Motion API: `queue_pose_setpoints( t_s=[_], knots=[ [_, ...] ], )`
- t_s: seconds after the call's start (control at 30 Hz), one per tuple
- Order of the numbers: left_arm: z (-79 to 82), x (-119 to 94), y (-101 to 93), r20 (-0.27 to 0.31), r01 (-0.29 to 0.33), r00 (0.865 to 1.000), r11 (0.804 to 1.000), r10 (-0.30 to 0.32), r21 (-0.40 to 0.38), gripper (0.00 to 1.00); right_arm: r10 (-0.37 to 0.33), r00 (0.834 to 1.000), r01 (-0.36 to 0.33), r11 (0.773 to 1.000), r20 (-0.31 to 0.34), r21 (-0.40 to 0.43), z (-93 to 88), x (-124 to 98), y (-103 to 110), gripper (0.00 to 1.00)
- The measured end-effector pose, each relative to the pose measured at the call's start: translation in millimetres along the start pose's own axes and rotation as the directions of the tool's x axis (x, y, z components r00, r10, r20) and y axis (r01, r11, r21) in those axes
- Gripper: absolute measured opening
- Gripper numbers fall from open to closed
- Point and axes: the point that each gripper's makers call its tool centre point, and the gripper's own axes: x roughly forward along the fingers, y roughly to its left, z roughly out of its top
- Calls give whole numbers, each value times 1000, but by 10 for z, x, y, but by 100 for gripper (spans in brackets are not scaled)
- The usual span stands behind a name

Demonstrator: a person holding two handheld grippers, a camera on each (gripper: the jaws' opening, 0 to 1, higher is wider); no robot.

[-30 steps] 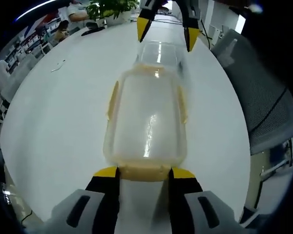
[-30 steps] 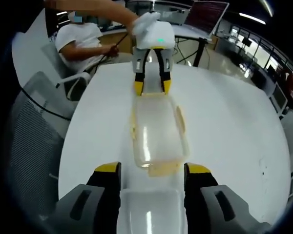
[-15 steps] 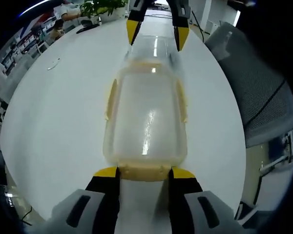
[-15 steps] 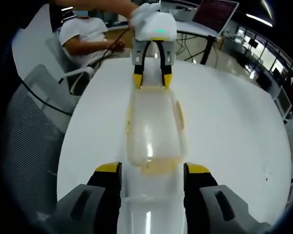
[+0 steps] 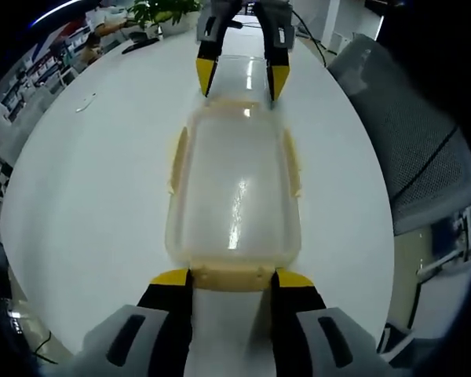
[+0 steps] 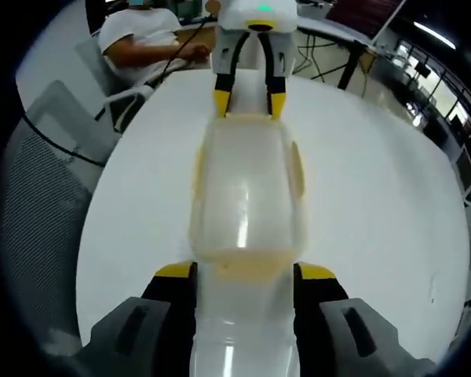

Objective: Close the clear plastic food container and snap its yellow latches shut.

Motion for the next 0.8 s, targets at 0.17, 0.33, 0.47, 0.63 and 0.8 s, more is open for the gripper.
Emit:
queue_pose_setpoints(
  t_s=[0.17,0.33,0.47,0.63,0.8],
  knots=[
    [-3,-1,8,-1,3,1000,1000,-3,7,32,18,1000,-18,1000,-24,-7,-2,66,-21,44],
    [-18,6,41,-2,5,1000,1000,-5,10,32,35,996,-35,999,-78,3,-80,122,-46,43],
    [-40,22,63,0,5,1000,1000,-5,9,32,47,995,-46,999,-83,16,-75,141,-71,44],
    [-53,27,79,1,4,1000,1000,-4,10,33,60,993,-59,998,-98,10,-86,164,-50,42],
    [-60,34,98,10,0,1000,1000,0,7,33,56,993,-54,998,-108,21,-87,171,-74,41]
  ],
)
